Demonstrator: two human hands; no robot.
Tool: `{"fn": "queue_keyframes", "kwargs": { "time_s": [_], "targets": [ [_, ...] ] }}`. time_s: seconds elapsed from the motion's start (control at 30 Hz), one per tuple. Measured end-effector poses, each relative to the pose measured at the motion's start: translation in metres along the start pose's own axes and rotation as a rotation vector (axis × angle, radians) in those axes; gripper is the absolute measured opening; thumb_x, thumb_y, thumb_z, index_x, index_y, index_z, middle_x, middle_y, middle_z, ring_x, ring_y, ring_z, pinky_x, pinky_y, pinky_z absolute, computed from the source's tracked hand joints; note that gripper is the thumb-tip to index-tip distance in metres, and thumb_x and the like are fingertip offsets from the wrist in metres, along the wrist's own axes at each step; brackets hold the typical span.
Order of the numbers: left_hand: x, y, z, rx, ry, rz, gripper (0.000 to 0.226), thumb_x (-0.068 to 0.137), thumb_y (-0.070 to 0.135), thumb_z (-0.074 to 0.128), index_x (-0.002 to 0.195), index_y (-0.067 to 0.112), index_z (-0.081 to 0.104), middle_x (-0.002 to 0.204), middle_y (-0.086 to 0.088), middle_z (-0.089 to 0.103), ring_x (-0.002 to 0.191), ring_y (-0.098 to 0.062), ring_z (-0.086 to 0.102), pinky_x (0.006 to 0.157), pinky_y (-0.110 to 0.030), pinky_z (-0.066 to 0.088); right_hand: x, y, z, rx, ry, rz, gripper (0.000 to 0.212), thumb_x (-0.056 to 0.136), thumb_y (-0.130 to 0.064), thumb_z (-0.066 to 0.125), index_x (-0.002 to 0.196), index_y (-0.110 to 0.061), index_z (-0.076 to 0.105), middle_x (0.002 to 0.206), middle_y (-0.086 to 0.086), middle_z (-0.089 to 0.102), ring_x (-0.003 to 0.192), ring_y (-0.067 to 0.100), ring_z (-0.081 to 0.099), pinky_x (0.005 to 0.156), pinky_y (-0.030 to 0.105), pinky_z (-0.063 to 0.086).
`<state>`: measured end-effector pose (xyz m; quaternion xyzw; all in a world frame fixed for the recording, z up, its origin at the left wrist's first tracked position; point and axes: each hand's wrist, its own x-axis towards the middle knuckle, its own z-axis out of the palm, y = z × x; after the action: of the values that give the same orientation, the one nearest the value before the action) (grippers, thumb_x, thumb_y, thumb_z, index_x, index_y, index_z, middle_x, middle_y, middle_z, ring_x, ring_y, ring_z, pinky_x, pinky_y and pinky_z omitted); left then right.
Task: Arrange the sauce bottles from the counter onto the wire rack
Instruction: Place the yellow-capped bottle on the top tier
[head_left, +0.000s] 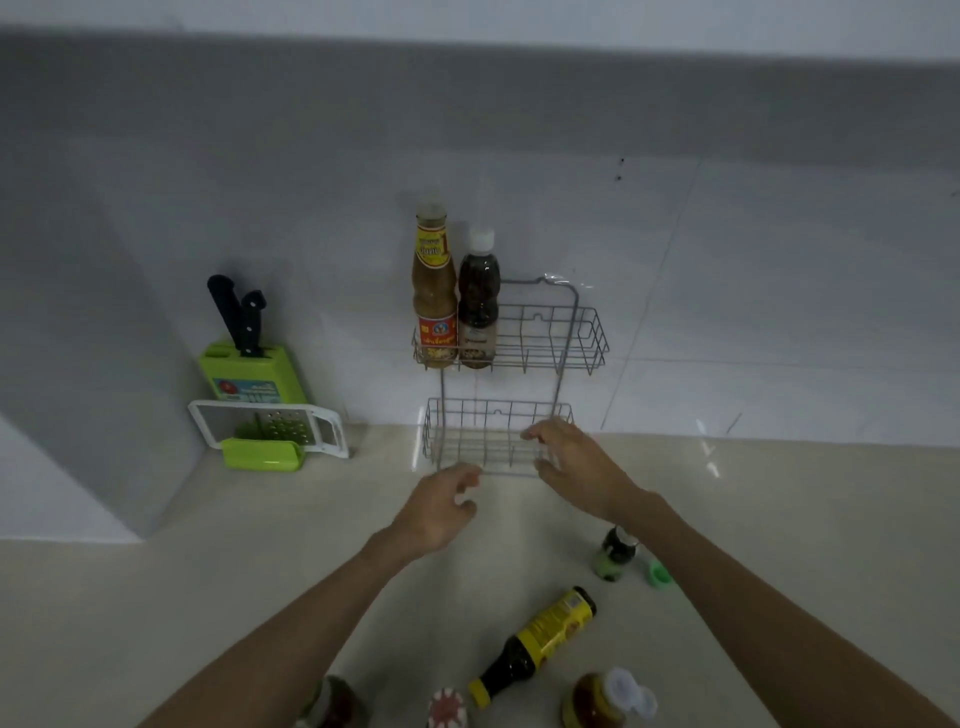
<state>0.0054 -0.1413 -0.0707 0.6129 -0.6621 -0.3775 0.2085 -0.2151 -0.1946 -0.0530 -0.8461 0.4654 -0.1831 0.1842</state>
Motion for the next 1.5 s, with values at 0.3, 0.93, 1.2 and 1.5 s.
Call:
{"fn": "queue_keyframes", "kwargs": {
  "time_s": [0.3,0.93,1.2,1.5],
  "targets": [
    [-0.026,-0.033,0.055,0.425,-0.811,-0.119,0.042,0.083,0.043,0.068,0.102,0.007,0.068,0.086,-0.004,0.063,0.081,-0.017,0.058,0.072,-0.029,0.041,-0.061,0.031,0.051,-0.079,-0.564,0.11,0.052,0.085,0.001,0.051,0.134,-0.016,0.048,0.137,0.01,0.048,0.127,0.027,0.043,0.105,0.04,0.037],
    [0.02,0.01,-0.003,0.013,-0.072,0.001,0.022,0.071,0.035,0.081,0.083,0.018,0.073,0.074,0.007,0.064,0.068,-0.004,0.057,0.064,-0.02,0.045,-0.056,0.02,0.072,0.295,-0.383,0.301,0.053,0.068,-0.033,0.078,0.113,-0.018,0.052,0.105,0.004,0.066,0.092,0.021,0.062,0.078,0.036,0.052],
    [0.027,0.075,-0.057,-0.376,0.336,0.15,0.02,0.091,0.033,0.063,0.099,0.017,0.072,0.085,0.001,0.074,0.083,-0.009,0.068,0.081,-0.021,0.051,-0.019,-0.025,0.001,0.887,-0.179,0.352,0.06,0.073,-0.006,0.081,0.125,-0.015,0.052,0.116,0.013,0.069,0.107,0.027,0.067,0.096,0.046,0.053],
    [0.042,0.081,-0.113,-0.374,0.744,0.129,0.053,0.088,0.016,0.067,0.136,0.012,0.044,0.137,-0.007,0.045,0.12,-0.016,0.048,0.101,-0.031,0.045,0.053,-0.06,-0.1,0.749,0.308,0.137,0.067,0.072,-0.014,0.084,0.129,-0.025,0.049,0.109,0.002,0.07,0.099,0.017,0.068,0.087,0.033,0.055]
  ]
}}
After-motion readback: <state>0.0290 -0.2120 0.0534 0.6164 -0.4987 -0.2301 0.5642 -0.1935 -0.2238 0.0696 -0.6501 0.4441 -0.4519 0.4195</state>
